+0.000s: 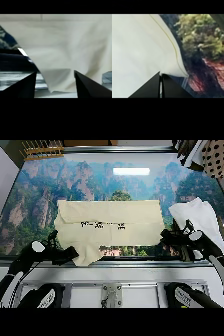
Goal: Fold the clothes and pants, and hang the long-sleeved shirts on hangers.
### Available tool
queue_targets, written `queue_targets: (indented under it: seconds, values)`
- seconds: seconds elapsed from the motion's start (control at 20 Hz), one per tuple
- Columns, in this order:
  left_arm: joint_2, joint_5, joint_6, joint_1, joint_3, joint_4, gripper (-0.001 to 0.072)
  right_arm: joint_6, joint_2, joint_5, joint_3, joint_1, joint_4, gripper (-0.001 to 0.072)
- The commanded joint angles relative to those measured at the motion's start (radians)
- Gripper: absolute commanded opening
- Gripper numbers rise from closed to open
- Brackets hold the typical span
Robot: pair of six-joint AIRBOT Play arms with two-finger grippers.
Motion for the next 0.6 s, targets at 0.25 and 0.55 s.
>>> queue_targets:
  seconds: [0.25, 0.55]
  values:
    - [0.073, -0.111, -0.032, 0.013, 0.141, 0.14, 0.0006, -0.049, 0.048, 0.225, 0.077, -0.004, -0.136, 0.0008]
    - [0.356, -0.464, -0.014, 0.163, 0.213, 0.192, 0.0006, -0.042, 0.2, 0.579, 0.15, -0.003, -0.346, 0.0006]
